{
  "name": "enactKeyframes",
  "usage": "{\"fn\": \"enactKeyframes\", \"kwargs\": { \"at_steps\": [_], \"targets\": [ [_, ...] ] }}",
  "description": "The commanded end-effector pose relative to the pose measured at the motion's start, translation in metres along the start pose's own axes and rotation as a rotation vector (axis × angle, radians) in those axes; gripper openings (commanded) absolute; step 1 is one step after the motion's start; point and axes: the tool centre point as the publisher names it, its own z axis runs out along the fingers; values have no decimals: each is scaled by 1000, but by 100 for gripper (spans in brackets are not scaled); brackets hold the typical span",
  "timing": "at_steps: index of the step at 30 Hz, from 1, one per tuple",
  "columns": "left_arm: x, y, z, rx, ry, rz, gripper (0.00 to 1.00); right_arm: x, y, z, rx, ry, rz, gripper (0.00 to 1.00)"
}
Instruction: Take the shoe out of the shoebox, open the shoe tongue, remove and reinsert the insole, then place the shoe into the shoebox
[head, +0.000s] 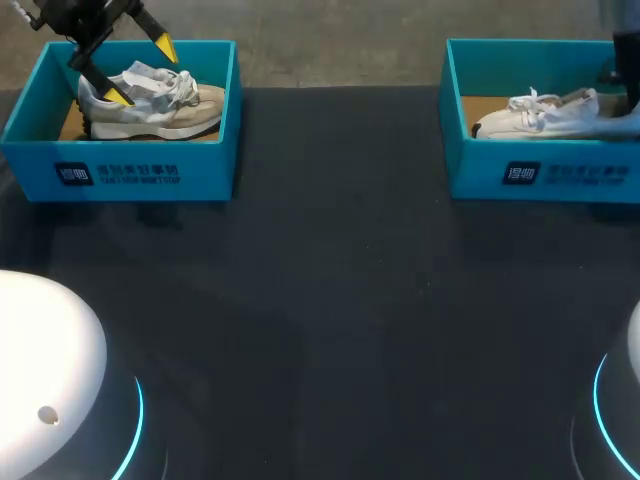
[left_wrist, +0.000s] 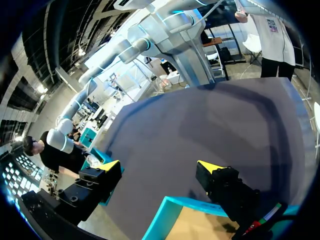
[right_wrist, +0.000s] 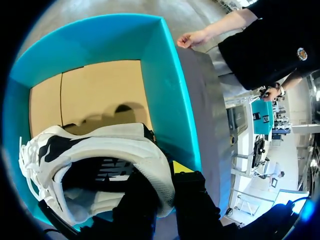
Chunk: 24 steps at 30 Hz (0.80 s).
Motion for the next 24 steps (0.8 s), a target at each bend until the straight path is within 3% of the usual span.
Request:
{"fn": "enactKeyframes", "kwargs": {
  "at_steps": [1,24],
  "targets": [
    [0,-1,0,-2,3,0,100,-1,-1,7,7,4,1,0],
    [0,-1,0,-2,3,0,100,13,-2,39,55,-4,-11,0]
  ]
}}
